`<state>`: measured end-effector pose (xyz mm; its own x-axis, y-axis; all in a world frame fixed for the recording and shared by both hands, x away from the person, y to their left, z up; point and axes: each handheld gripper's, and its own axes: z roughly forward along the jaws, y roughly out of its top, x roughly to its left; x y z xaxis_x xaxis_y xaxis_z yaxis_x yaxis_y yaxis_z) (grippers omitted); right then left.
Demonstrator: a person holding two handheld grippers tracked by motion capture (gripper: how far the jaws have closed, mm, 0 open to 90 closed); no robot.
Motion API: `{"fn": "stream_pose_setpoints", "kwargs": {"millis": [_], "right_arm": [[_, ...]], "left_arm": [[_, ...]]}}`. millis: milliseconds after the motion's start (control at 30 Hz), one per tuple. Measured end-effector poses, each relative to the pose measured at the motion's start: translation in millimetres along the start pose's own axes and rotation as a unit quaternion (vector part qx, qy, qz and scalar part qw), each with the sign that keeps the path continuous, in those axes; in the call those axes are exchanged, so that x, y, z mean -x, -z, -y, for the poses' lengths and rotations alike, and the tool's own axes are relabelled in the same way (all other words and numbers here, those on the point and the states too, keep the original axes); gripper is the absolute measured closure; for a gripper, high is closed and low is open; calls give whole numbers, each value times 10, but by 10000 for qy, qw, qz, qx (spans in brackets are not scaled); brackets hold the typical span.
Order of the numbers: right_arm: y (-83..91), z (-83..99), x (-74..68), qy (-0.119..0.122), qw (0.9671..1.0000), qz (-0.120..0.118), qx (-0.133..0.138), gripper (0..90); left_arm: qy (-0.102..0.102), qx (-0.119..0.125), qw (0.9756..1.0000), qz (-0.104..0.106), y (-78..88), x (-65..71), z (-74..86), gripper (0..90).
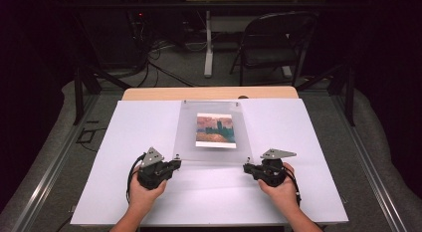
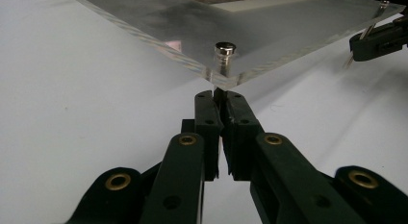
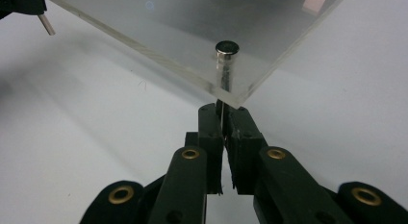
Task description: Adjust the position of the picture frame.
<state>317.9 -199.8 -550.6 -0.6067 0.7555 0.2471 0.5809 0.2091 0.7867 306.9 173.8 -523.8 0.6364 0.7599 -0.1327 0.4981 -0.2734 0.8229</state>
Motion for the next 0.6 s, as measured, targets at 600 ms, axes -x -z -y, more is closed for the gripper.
{"fn": "stream_pose_setpoints", "kwargs": {"millis": [600], "right_arm": [[-149, -85, 48, -57, 9999, 106, 59, 857]], "left_arm": [[235, -99, 9997, -61, -182, -168, 12, 855]]}}
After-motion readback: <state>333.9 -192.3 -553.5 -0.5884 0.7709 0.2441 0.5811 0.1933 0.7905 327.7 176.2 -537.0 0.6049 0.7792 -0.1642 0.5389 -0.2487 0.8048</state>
